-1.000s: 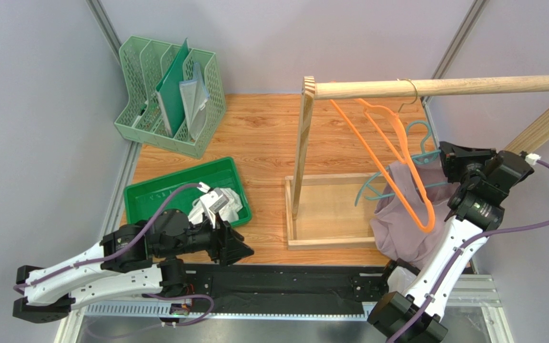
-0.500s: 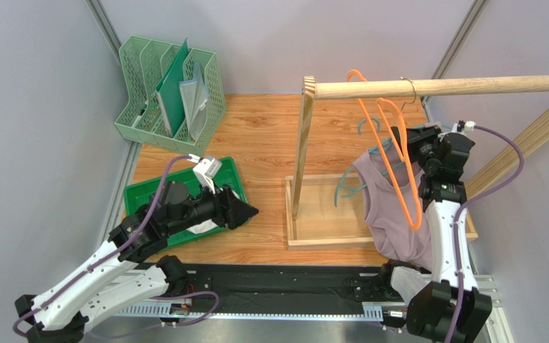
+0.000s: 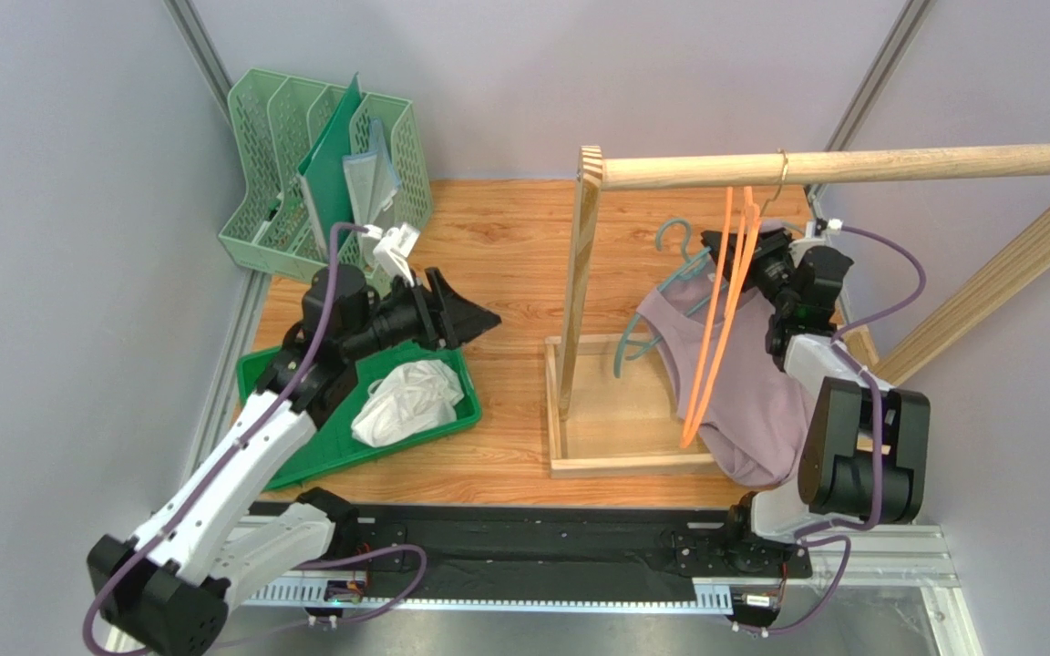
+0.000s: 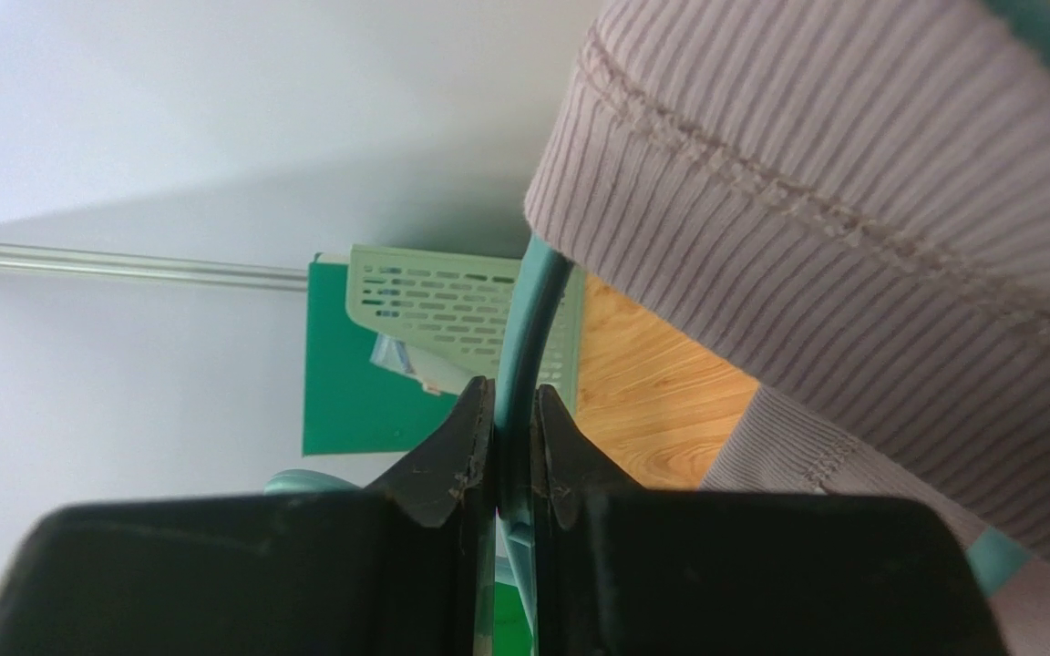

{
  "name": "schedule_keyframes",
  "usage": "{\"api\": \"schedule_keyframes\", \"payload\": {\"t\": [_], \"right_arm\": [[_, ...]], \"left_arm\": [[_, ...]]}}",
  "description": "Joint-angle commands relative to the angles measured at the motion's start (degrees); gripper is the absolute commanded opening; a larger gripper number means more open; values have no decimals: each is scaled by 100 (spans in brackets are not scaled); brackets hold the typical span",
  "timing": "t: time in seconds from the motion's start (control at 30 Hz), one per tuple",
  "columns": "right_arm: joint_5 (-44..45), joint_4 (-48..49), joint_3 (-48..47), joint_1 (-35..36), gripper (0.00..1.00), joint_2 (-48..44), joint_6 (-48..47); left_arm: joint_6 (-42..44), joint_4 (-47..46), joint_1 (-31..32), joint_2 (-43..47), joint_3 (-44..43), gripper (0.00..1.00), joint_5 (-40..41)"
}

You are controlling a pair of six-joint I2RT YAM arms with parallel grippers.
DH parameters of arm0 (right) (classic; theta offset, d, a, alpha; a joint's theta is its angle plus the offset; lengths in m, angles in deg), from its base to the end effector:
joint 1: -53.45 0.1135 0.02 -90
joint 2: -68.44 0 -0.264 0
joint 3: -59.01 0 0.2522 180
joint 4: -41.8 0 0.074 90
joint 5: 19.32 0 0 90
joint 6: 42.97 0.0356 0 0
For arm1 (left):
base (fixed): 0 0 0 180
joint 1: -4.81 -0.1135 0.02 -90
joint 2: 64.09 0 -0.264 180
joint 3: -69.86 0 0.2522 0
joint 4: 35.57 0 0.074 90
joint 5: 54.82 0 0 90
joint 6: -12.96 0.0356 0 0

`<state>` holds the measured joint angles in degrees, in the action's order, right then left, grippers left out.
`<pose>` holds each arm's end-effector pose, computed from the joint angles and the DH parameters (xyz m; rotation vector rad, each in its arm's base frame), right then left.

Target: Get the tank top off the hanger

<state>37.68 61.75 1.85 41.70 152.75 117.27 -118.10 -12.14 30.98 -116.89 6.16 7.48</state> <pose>0.3185 -0.0464 0.2481 0.8163 1.6475 1.2260 0.1821 -0.1079 0.3486 0.1273 1.9466 -1.2427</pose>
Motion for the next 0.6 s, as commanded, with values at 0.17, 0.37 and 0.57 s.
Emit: {"api": "schedule_keyframes", "payload": {"t": [0.17, 0.37, 0.57], "right_arm": [[574, 233, -679, 971, 0, 156, 1527], [1365, -673, -986, 1560, 0, 111, 1826], [1655, -576, -1030, 1877, 0, 200, 2134]], "left_arm": [[1047, -765, -376, -2565, -1763, 69, -1087], [1074, -1625, -368, -3605, -2389, 71, -1807], [1652, -1250, 71, -4263, -3064, 72, -1888]]}}
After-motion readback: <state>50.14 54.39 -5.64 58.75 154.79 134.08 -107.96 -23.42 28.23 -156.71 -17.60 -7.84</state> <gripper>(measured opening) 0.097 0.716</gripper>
